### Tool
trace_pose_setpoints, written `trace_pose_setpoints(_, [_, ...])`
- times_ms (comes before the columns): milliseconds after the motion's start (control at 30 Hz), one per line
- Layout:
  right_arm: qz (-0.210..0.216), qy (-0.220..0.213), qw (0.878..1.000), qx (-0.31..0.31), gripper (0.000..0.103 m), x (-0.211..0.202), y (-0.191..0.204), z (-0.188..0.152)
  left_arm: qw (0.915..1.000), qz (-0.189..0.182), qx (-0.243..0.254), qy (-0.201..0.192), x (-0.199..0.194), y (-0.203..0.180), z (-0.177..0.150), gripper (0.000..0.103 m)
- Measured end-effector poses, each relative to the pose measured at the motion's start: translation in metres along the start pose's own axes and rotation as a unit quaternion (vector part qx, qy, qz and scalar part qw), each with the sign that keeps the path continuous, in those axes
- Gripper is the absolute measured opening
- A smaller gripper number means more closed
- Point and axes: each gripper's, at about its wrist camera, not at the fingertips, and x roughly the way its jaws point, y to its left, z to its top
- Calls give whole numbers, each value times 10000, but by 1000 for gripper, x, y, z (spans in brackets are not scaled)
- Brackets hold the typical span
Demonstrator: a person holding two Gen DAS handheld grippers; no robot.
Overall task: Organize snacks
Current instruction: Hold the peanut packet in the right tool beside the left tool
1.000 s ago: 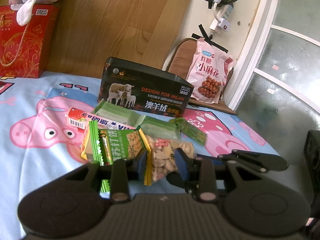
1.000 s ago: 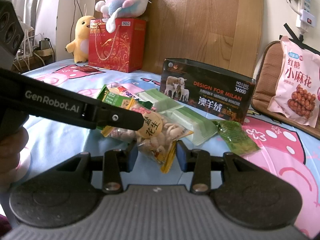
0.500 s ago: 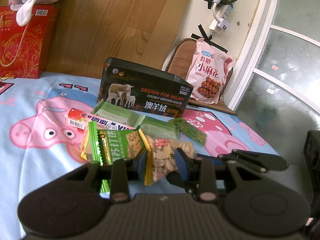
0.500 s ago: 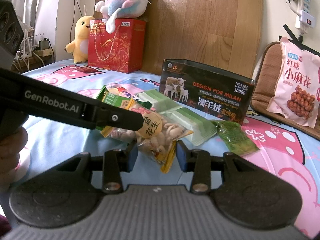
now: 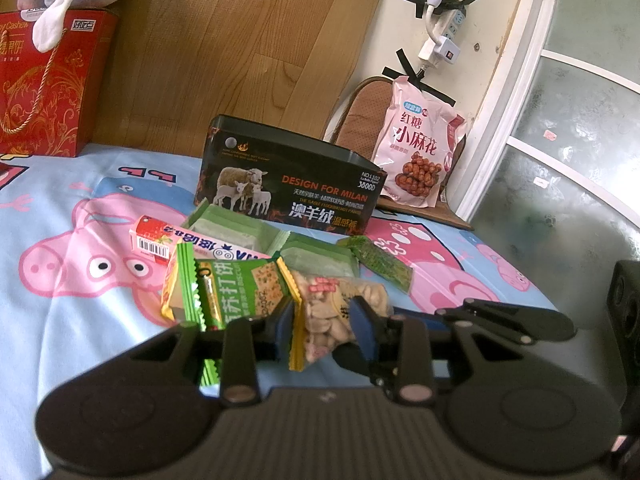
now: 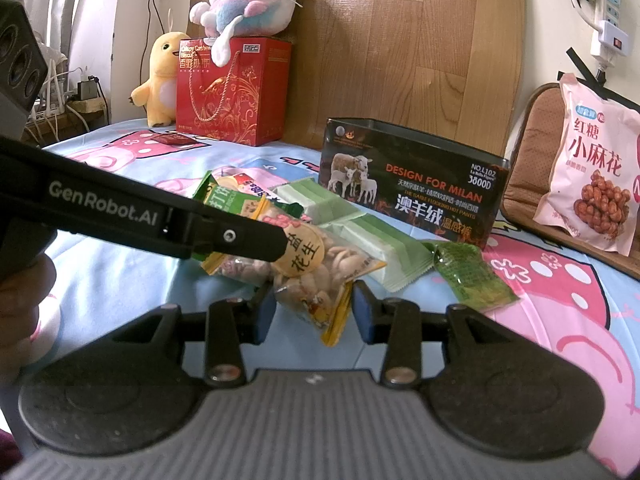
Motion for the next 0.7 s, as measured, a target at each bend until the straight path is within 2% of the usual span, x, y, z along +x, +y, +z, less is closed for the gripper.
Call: trace_pose_setpoints(700, [-22,-16,10000,-9,44,0,-1,1,10000,1,9,-10,0,-1,0,31])
